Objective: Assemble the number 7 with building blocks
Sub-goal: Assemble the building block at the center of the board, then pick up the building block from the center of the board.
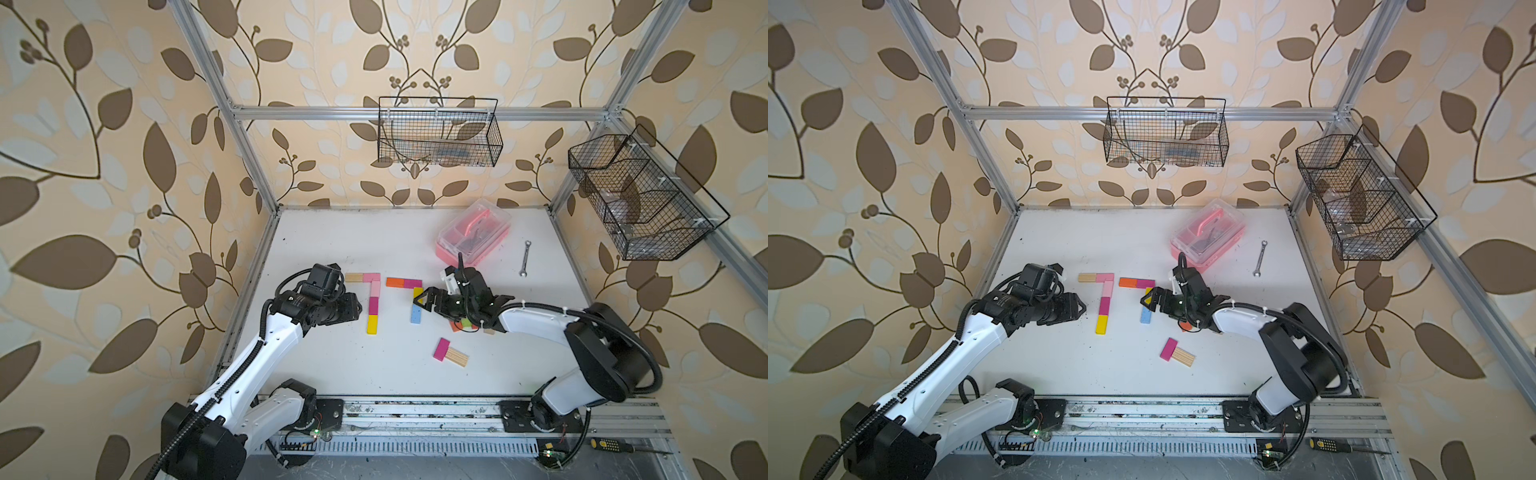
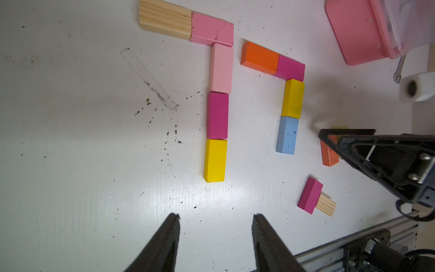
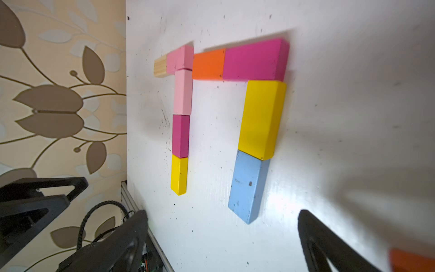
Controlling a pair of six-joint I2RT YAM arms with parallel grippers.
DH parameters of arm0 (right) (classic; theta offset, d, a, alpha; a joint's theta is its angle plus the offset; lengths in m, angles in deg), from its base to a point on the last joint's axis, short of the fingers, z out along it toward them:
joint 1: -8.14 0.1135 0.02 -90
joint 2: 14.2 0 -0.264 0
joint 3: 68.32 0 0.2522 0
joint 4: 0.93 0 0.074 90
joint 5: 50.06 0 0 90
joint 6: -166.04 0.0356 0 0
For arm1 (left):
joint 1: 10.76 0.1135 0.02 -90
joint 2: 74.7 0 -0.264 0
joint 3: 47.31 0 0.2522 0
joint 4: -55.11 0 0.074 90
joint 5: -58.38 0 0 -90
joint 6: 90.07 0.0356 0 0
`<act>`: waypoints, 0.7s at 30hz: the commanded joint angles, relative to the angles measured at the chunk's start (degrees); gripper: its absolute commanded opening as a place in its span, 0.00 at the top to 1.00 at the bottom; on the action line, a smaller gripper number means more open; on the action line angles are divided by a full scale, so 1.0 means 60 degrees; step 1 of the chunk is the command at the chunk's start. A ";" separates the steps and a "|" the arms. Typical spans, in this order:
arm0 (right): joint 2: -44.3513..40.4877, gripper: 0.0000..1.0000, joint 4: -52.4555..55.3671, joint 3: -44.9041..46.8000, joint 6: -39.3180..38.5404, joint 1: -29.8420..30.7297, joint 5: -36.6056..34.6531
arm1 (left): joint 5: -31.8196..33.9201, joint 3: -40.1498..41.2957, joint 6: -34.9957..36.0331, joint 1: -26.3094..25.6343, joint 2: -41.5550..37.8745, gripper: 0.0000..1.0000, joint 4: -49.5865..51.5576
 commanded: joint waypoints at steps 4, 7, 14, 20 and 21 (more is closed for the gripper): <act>-0.2354 0.01 0.2948 0.0140 -0.1388 -0.1446 -0.0393 | -0.1309 0.0018 0.0247 -0.0289 0.0431 0.45 -0.0537; -0.3463 0.02 0.3575 0.0578 -0.1673 -0.2707 0.0171 | -0.0122 -0.0382 0.0055 -0.2009 0.1087 0.43 -0.0596; -0.4681 0.02 0.4891 0.0915 -0.2570 -0.4715 0.1283 | 0.0887 -0.1732 -0.0688 -0.4786 0.3673 0.42 -0.1431; -0.4889 0.02 0.4917 0.1302 -0.2885 -0.5338 0.1937 | 0.1385 -0.3337 -0.0776 -0.6322 0.6060 0.38 -0.1273; -0.4888 0.02 0.4888 0.1350 -0.2926 -0.5432 0.2049 | 0.1407 -0.3588 -0.0778 -0.6469 0.6405 0.37 -0.1239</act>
